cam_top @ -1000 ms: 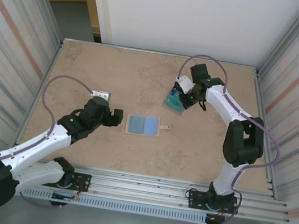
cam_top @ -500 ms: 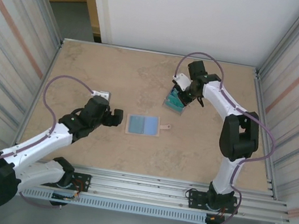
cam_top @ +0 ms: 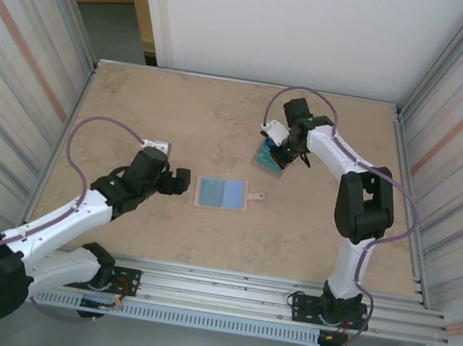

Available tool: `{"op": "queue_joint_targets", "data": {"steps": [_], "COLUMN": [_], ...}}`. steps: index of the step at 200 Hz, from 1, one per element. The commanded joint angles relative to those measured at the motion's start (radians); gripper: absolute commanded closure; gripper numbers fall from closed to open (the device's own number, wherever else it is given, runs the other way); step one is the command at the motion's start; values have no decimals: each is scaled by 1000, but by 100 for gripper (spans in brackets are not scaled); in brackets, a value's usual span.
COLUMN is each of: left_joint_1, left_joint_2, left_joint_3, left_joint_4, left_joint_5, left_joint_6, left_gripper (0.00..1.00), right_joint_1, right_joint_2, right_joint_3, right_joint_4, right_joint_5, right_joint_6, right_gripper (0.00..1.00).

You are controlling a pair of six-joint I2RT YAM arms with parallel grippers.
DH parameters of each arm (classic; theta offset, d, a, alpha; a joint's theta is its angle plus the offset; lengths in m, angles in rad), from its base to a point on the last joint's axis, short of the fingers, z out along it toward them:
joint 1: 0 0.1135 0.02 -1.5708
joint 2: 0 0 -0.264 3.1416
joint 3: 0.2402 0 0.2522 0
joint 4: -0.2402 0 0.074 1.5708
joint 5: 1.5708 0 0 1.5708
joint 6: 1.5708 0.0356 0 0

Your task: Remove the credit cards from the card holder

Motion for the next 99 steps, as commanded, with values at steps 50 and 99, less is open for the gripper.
{"op": "queue_joint_targets", "data": {"steps": [50, 99], "left_joint_1": [11, 22], "left_joint_2": [-3, -22], "left_joint_3": [9, -1], "left_joint_4": [17, 21], "left_joint_5": [3, 3], "left_joint_6": [-27, -53], "left_gripper": [1, 1], "right_joint_1": [15, 36], "right_joint_2": [-23, -139], "right_joint_3": [43, -1], "right_joint_4": [-55, -18], "right_joint_5": [-16, -25], "right_joint_6": [30, 204], "right_gripper": [72, 70]}}
